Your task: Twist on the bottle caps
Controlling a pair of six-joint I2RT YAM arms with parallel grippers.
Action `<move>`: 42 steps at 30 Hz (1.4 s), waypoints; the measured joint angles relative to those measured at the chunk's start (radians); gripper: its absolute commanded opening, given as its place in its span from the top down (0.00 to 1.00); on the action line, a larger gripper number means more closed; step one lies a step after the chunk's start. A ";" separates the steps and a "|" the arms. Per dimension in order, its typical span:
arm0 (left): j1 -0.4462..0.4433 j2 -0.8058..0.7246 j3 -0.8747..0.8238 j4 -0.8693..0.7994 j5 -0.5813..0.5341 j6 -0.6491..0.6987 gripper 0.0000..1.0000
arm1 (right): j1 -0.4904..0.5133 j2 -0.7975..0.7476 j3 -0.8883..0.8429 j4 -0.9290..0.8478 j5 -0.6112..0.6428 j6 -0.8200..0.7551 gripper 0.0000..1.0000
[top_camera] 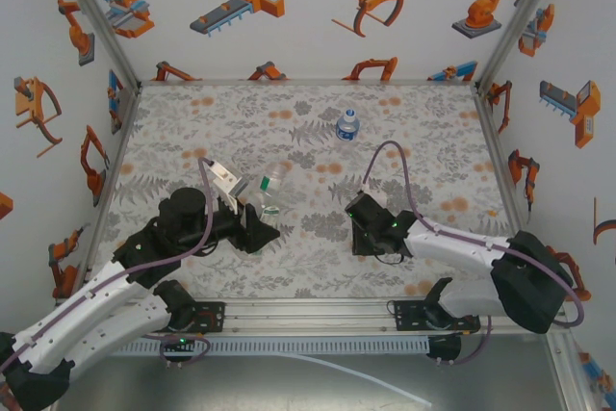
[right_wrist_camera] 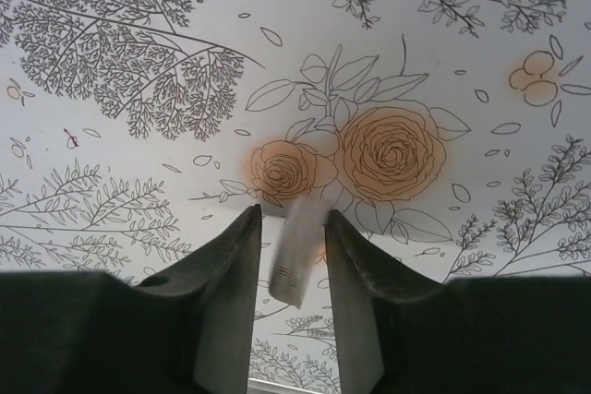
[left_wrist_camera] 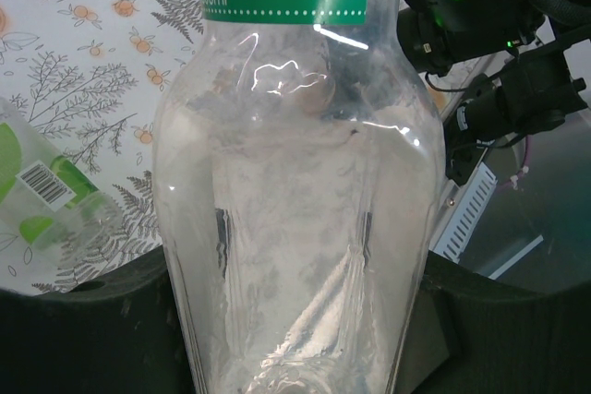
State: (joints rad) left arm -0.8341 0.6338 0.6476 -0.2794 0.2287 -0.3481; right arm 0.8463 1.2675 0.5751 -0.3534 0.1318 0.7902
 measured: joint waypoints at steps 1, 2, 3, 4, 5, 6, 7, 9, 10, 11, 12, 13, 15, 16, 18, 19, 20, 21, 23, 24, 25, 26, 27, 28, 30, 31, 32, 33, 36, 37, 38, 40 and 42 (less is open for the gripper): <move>0.000 0.001 0.000 0.001 0.000 0.000 1.00 | -0.001 0.002 0.000 0.006 -0.008 0.002 0.76; 0.000 0.003 0.000 0.003 0.000 0.000 1.00 | -0.001 0.004 0.000 0.011 -0.017 0.003 0.78; 0.000 0.005 0.000 0.003 0.000 0.000 1.00 | -0.001 0.006 0.000 0.015 -0.029 0.005 0.78; 0.000 0.008 0.000 0.003 0.000 0.000 1.00 | -0.001 0.006 0.000 0.019 -0.039 0.005 0.79; 0.000 0.011 0.000 0.003 0.000 0.000 1.00 | -0.002 0.006 0.000 0.024 -0.051 0.006 0.79; 0.000 0.015 0.000 0.003 0.000 0.000 1.00 | -0.003 0.006 0.000 0.034 -0.069 0.006 0.79; 0.000 0.018 0.000 0.003 0.001 0.000 1.00 | -0.006 0.006 0.000 0.044 -0.087 0.006 0.79; 0.000 0.024 0.000 0.003 0.004 0.000 1.00 | -0.015 0.003 -0.006 0.091 -0.137 0.008 0.79; 0.000 0.027 0.000 0.003 0.005 0.000 1.00 | -0.020 0.001 -0.013 0.118 -0.160 0.012 0.80; 0.000 0.029 0.000 0.003 0.006 0.000 1.00 | -0.028 -0.004 -0.027 0.159 -0.196 0.020 0.80; 0.000 0.032 0.000 0.005 0.007 -0.001 1.00 | -0.039 -0.006 -0.043 0.204 -0.233 0.029 0.80; 0.000 0.035 0.000 0.006 0.008 -0.003 1.00 | -0.051 -0.005 -0.060 0.244 -0.265 0.038 0.80; 0.000 0.042 0.000 0.014 0.011 -0.005 1.00 | -0.083 -0.003 -0.099 0.319 -0.332 0.060 0.79; 0.000 0.046 0.000 0.018 0.014 -0.006 1.00 | -0.098 0.000 -0.114 0.346 -0.358 0.069 0.78; 0.000 0.055 0.002 0.018 0.020 -0.008 1.00 | -0.137 0.013 -0.147 0.395 -0.416 0.087 0.77; 0.000 0.060 0.003 0.018 0.023 -0.008 1.00 | -0.153 0.016 -0.158 0.407 -0.434 0.093 0.76; 0.000 0.064 0.006 0.018 0.024 -0.007 1.00 | -0.169 0.016 -0.173 0.421 -0.456 0.101 0.74; 0.000 0.066 0.007 0.018 0.026 -0.007 1.00 | -0.186 0.014 -0.183 0.431 -0.478 0.105 0.73; 0.000 0.066 0.008 0.018 0.027 -0.007 1.00 | -0.208 -0.001 -0.196 0.430 -0.496 0.108 0.72; 0.000 0.066 0.009 0.018 0.027 -0.007 1.00 | -0.217 -0.014 -0.200 0.418 -0.499 0.108 0.72; 0.000 0.066 0.010 0.018 0.026 -0.008 1.00 | -0.225 -0.028 -0.203 0.401 -0.498 0.103 0.71; 0.000 0.065 0.011 0.018 0.026 -0.008 1.00 | -0.230 -0.045 -0.204 0.377 -0.494 0.098 0.69; 0.000 0.064 0.011 0.018 0.026 -0.008 1.00 | -0.234 -0.058 -0.204 0.355 -0.487 0.091 0.67; 0.000 0.061 0.011 0.017 0.026 -0.008 1.00 | -0.235 -0.072 -0.203 0.328 -0.483 0.082 0.64; 0.000 0.056 0.011 0.017 0.026 -0.008 1.00 | -0.235 -0.092 -0.189 0.273 -0.471 0.063 0.61; 0.000 0.053 0.011 0.017 0.026 -0.008 1.00 | -0.235 -0.094 -0.176 0.242 -0.460 0.050 0.59; 0.000 0.051 0.011 0.017 0.026 -0.008 1.00 | -0.235 -0.094 -0.162 0.214 -0.451 0.039 0.58; 0.000 0.049 0.011 0.017 0.026 -0.008 1.00 | -0.235 -0.094 -0.151 0.189 -0.441 0.030 0.57; 0.000 0.048 0.011 0.017 0.026 -0.011 1.00 | -0.235 -0.091 -0.120 0.122 -0.419 0.009 0.51; 0.000 0.048 0.011 0.017 0.026 -0.013 1.00 | -0.234 -0.090 -0.106 0.096 -0.406 0.001 0.47; 0.000 0.048 0.011 0.017 0.026 -0.014 1.00 | -0.231 -0.090 -0.092 0.071 -0.388 -0.005 0.44; 0.000 0.048 0.011 0.017 0.026 -0.015 1.00 | -0.220 -0.090 -0.064 0.019 -0.349 -0.013 0.40; 0.000 0.048 0.011 0.017 0.026 -0.015 1.00 | -0.198 -0.090 -0.027 -0.039 -0.306 -0.021 0.39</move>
State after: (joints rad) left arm -0.8345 0.6823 0.6586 -0.2623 0.2546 -0.3634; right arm 0.6483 1.1778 0.5484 -0.3923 -0.1745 0.7689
